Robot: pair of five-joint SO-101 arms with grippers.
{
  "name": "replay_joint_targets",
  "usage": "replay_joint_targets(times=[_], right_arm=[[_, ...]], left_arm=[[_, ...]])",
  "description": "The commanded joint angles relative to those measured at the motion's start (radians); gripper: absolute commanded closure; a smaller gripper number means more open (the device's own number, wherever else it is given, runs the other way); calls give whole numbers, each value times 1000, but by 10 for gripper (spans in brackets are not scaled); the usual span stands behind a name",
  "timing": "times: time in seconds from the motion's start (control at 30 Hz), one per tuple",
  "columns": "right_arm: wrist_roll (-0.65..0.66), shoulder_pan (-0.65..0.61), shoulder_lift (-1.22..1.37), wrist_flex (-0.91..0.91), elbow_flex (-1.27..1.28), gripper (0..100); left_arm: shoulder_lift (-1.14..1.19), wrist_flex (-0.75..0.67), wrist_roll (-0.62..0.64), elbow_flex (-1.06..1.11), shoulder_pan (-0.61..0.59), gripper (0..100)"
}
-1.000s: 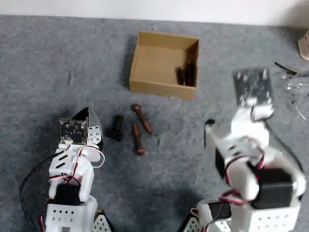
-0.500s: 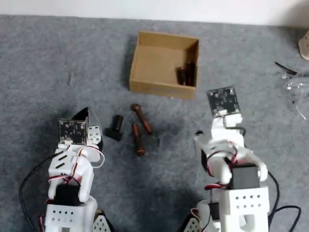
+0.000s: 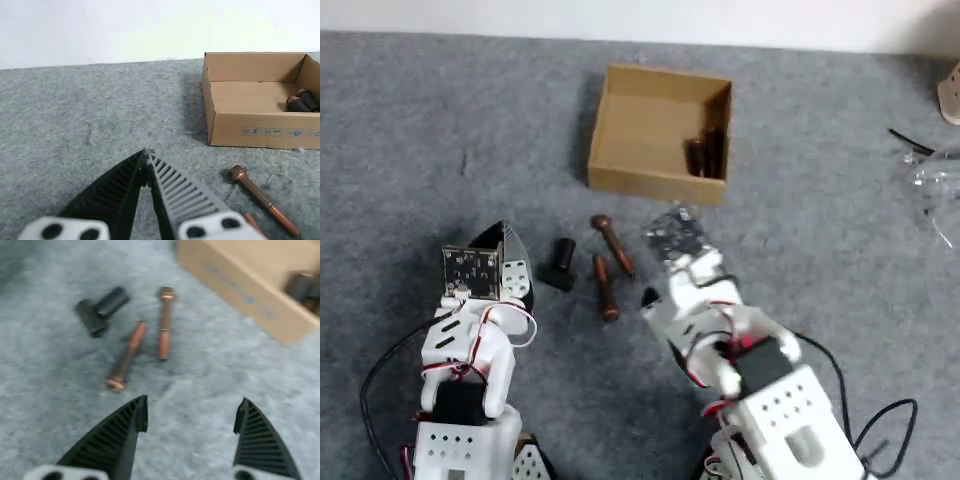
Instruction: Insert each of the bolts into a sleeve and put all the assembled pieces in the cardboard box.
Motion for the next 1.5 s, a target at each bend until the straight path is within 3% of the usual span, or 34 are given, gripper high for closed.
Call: replay_joint_targets(times=[0.0,0.13,0.37,0.5,0.97,1.47], right_arm=[[-15,-28,186,-74,-61,742],[-21,-35,424,-124,-174,742],[15,-179,688,-171,-377,742],[112,-205,814,-171,-463,742],[120,-314,1171,-170,-794,742],[114,-326,1259,-136,-854,742]], left_arm=[[-15,-2,-8,22,-8,992],[-15,-2,-8,22,-10,992],[-16,-2,-8,22,-16,992],[-22,-2,-2,22,-70,992],[-24,-11,0,15,-203,994],[-21,-46,2,19,-243,993]])
